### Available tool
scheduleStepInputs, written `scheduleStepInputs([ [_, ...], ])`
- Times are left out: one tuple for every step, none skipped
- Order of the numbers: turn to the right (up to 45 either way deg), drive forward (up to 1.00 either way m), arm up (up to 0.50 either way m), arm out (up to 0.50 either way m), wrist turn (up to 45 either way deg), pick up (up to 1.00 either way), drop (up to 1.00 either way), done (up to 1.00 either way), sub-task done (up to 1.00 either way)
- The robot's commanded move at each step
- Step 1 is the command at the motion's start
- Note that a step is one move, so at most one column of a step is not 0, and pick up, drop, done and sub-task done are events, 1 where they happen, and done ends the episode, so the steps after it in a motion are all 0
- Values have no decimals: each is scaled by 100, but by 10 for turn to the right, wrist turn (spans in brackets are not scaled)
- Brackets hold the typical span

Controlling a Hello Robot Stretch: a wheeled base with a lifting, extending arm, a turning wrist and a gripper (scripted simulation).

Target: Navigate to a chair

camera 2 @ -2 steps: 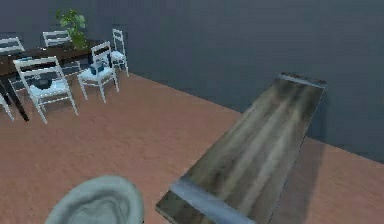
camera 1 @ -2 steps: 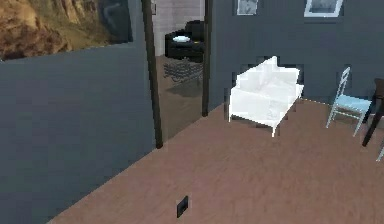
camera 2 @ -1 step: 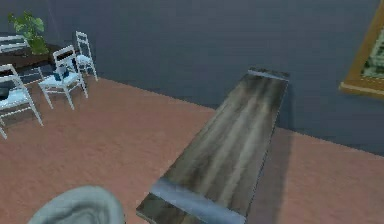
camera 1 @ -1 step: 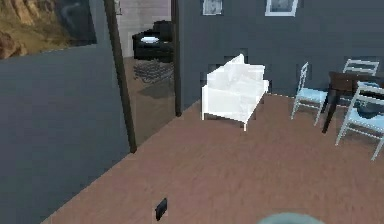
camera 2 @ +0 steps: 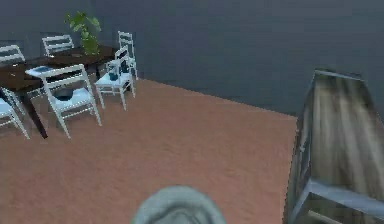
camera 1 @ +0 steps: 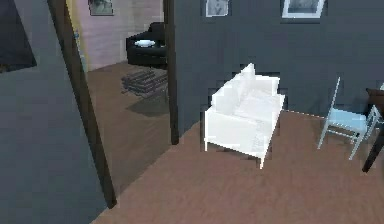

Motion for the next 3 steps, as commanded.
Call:
scheduleStepInputs([
  [300, 0, 0, 0, 0, 0, 0, 0, 0],
  [0, 60, 0, 0, 0, 0, 0, 0, 0],
  [90, 0, 0, 0, 0, 0, 0, 0, 0],
])
